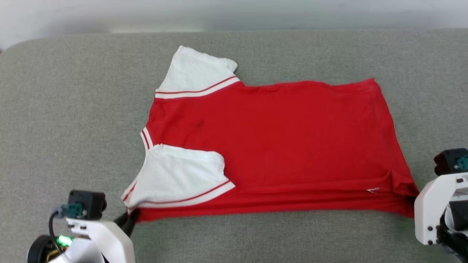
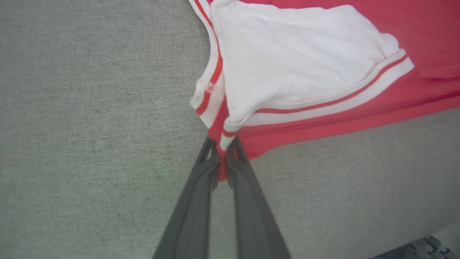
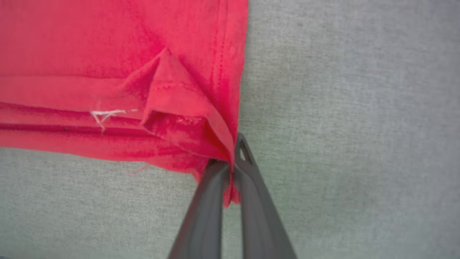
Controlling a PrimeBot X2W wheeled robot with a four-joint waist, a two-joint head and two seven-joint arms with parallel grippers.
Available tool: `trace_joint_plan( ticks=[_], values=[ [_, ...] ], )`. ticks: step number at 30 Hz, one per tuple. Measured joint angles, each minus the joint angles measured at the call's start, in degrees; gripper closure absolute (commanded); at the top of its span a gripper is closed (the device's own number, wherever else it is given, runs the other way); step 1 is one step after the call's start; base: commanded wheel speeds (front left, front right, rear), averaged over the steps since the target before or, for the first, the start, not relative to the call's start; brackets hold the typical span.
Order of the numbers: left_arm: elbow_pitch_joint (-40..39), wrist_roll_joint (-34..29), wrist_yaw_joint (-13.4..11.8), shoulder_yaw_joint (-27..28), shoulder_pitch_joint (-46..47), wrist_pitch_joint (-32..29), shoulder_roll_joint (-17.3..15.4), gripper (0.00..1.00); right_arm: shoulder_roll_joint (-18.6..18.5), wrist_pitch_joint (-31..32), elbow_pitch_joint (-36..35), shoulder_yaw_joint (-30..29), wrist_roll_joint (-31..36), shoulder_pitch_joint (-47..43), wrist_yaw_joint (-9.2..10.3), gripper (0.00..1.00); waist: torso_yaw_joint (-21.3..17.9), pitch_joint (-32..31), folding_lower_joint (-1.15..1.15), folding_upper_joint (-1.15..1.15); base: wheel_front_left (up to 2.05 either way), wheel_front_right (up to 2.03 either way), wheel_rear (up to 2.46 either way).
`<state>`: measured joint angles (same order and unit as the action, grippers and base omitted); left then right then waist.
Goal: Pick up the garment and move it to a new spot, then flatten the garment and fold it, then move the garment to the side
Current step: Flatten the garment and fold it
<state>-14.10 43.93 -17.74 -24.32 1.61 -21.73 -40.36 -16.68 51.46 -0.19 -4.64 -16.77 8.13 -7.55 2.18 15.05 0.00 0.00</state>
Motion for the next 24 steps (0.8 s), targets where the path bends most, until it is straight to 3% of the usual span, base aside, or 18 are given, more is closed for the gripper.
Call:
trace_joint_plan(
  ticks=[7, 20, 21, 22, 24],
  values=[
    [-2.3, 0.6, -0.4, -2.1, -5.2, -0.3, -0.4, 1.00, -1.3, 2.1, -5.3, -2.5, -1.5, -5.7, 0.00, 1.00, -1.1, -1.8, 0.00, 0.00, 0.00, 0.00, 0.00],
    [1.7, 2.2, 2.7, -5.7, -6.0, -0.8, 2.6, 1.00, 0.7, 4.0, -9.0, -4.9, -1.4, -11.8, 0.02, 1.00, -1.6, -1.7, 0.00, 0.00, 0.00, 0.00, 0.00],
    [2.1, 2.2, 3.1, -5.8, -5.7, -0.7, 2.7, 0.22, 0.7, 3.9, -8.8, -4.6, -1.3, -11.8, 0.03, 0.64, -1.6, -1.7, 0.00, 0.00, 0.00, 0.00, 0.00],
    [2.6, 2.1, 3.2, -5.9, -5.5, -0.6, 2.8, 0.00, 0.7, 3.1, -8.6, -4.3, -1.1, -11.7, 0.03, 0.00, -1.6, -1.7, 0.00, 0.00, 0.00, 0.00, 0.00],
    [3.4, 2.1, 3.4, -5.6, -4.9, 0.1, 3.0, 0.00, 0.5, 1.6, -8.2, -3.8, -0.6, -11.2, 0.04, 0.00, -1.7, -1.9, 0.00, 0.00, 0.00, 0.00, 0.00]
  ],
)
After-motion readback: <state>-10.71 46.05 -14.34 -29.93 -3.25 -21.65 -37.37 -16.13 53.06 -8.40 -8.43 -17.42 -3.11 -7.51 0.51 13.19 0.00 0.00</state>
